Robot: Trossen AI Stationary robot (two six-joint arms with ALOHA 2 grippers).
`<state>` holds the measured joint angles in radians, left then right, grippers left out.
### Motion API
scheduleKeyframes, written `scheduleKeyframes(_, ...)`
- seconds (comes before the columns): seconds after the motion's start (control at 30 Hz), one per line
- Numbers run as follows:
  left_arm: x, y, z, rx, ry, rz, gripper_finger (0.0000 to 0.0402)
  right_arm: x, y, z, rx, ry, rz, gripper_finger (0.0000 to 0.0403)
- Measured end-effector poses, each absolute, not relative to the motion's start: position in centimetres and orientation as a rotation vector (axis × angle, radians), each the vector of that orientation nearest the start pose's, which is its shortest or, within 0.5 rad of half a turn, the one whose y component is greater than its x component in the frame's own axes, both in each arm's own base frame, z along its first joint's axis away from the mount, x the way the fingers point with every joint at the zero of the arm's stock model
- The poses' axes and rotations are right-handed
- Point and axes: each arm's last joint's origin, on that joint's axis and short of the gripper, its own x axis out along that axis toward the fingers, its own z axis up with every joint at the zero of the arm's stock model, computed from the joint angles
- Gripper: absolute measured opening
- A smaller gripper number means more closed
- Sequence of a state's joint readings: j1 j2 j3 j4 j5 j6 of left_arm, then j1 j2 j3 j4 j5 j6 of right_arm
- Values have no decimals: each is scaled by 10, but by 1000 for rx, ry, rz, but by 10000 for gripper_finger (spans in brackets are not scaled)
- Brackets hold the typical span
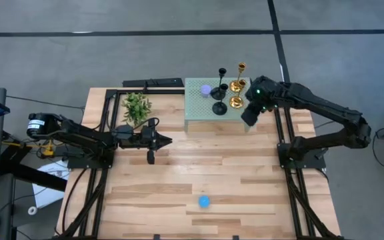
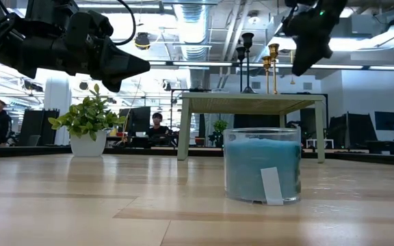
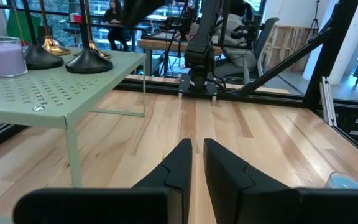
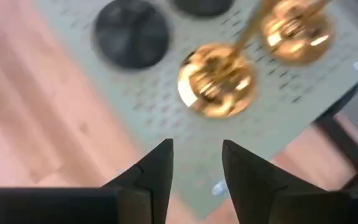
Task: Pick & Place candle stick holders
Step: Put the blue candle on the shelf
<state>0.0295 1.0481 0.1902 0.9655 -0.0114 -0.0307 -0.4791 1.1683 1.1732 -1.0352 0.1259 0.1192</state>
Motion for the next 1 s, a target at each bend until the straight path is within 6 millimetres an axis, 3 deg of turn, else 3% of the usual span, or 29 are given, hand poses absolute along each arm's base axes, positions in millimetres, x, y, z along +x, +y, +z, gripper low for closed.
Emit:
scheduleKeyframes(0.23,190,6,197,-30,-108,39,42,177,-49,311,326,1000,-473,102)
scheduleKeyframes(0.4,190,6,197,-30,-108,39,42,157,-12,283,357,912,-452,78)
scheduleKeyframes(0.6,190,6,197,-30,-108,39,42,140,22,242,460,680,-386,61)
scheduleKeyframes(0.83,190,6,197,-30,-110,39,42,153,50,214,427,401,-186,58)
scheduleKeyframes(1.0,190,6,197,-30,-111,39,42,163,59,207,281,412,-35,58)
